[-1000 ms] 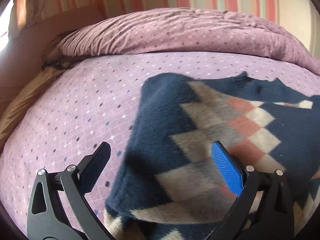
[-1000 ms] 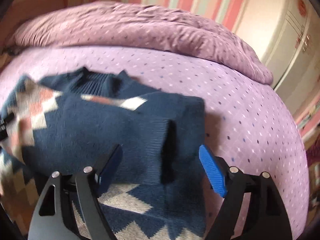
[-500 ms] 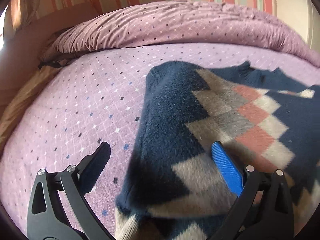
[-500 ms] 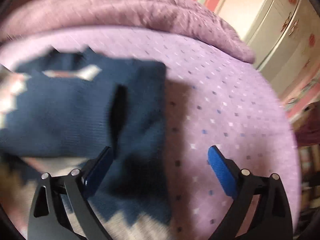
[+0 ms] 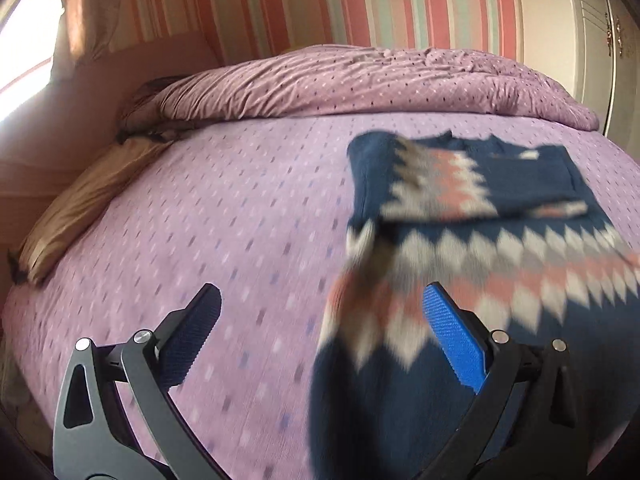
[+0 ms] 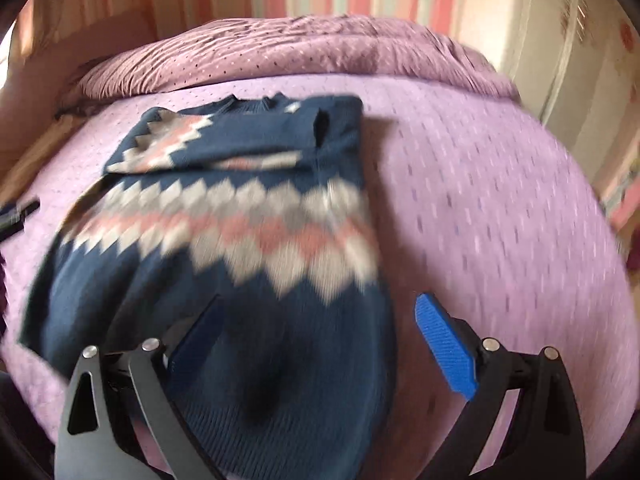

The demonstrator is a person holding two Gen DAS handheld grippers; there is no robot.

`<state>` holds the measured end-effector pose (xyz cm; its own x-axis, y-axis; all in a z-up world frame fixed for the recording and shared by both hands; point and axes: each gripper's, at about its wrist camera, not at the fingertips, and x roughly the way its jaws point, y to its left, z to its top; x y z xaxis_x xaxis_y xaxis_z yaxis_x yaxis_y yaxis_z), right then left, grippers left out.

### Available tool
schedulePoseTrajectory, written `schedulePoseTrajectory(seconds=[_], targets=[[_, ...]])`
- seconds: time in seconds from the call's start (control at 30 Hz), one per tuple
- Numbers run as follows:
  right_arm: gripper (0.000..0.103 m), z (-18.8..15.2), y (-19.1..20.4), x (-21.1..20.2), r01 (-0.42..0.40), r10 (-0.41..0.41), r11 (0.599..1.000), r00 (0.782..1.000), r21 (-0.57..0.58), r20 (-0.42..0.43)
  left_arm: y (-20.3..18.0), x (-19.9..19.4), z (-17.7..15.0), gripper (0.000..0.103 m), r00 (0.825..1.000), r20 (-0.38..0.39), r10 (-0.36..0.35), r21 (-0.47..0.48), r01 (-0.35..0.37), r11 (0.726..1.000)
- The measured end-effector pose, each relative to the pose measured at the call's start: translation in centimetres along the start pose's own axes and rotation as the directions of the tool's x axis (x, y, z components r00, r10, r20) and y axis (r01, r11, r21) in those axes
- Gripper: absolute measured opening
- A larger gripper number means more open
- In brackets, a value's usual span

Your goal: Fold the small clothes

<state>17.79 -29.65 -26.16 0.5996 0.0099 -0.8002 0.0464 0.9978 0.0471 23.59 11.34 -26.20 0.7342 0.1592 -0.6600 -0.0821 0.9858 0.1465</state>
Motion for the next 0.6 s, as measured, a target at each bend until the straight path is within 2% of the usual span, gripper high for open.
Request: schedulePoseTrajectory(seconds=[0.13, 0.2, 0.3, 0.33, 0.4, 0.6], targets=[[0.095, -4.8, -2.1, -2.2, -0.022, 0.024, 0.991, 1.0, 0.132, -0.017, 1.8, -4.1, -4.8, 0.1, 0.999, -0.023, -0.028, -0.036, 0.027, 0.999], [0.095, -6.8, -2.6, -2.8, -0.028, 0.03, 0.985, 0.999, 0.169, -0.014, 2.4, -6.1, -6.7, 0.1, 0.998, 0.0, -0.061, -0.08, 0.061, 0.995], [0.095, -9.2, -2.7, -4.3, -0.025, 0.025, 0.983, 1.0, 0.182, 0.004, 2.9, -8.6, -8.7, 0.1, 0.996, 0.044, -0.083, -0.084, 0.086, 0.993], [0.095, -9.7, -2.5, -4.8, -0.024, 0.022, 0.984, 1.0, 0.178, 0.013, 2.7, -9.7, -9.5, 0.1, 0.995, 0.081, -0.064, -0.058, 0.069, 0.996], [0.095, -10.8, -1.9, -6.0, -0.028, 0.021, 0.988, 0.999, 0.152, 0.044, 2.4, -11.0, -10.4, 0.1, 0.991, 0.111, -0.073, -0.025, 0.076, 0.997], [0.097, -12.6, -1.8, -6.7, -0.013, 0.004, 0.99, 0.998, 0.141, 0.064, 2.9, -10.8, -11.9, 0.1, 0.995, 0.042, -0.09, -0.065, 0.093, 0.994]])
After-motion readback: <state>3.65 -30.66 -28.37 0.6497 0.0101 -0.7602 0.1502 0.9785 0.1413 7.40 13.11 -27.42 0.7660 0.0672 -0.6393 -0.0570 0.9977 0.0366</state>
